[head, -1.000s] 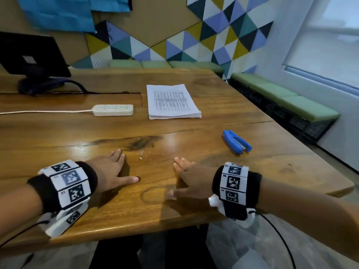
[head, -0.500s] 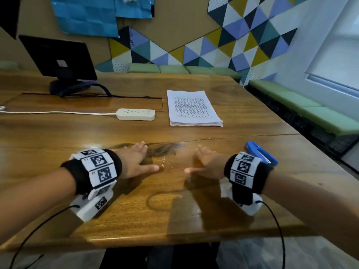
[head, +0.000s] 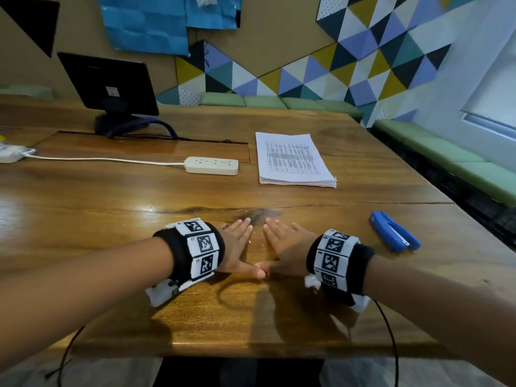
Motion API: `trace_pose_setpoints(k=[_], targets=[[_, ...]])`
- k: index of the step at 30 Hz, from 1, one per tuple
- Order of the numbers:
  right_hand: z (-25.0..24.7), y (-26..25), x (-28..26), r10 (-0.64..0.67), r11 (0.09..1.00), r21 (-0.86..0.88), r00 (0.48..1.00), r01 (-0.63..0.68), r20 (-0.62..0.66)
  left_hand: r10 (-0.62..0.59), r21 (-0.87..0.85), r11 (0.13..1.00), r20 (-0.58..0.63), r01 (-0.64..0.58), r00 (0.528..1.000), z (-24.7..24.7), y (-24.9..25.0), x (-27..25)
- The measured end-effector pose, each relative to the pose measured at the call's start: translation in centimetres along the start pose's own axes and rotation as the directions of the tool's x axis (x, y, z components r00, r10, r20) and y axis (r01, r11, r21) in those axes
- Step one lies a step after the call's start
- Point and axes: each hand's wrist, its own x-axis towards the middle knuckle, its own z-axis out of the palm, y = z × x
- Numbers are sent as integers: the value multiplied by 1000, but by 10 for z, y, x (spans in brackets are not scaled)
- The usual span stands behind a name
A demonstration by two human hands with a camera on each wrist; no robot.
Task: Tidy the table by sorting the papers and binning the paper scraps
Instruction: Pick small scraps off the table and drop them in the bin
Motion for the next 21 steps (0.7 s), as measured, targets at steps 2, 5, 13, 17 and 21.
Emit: trace_pose_setpoints(k=[2, 5, 13, 17, 21], targets=[[-7, -6, -4, -43, 998, 38, 999, 42, 17, 26, -5, 1000, 16, -25, 1000, -2, 3, -6], [-14, 7, -14, -38, 992, 117, 999, 37, 5, -18, -58, 998, 4, 18, 1000, -4, -9, -23], [-5, 5, -38, -16, 998, -64, 1000, 16, -2, -132, -10, 991, 58, 132, 990, 12, -18, -41], [-10, -25, -24, -43, 987, -152, 999, 44, 5, -108, 2, 994, 19, 108, 994, 3, 2, -29], [-25, -23, -15, -11, 999, 50, 997, 15, -71, -26, -68, 997, -29, 24, 999, -7, 2, -29]])
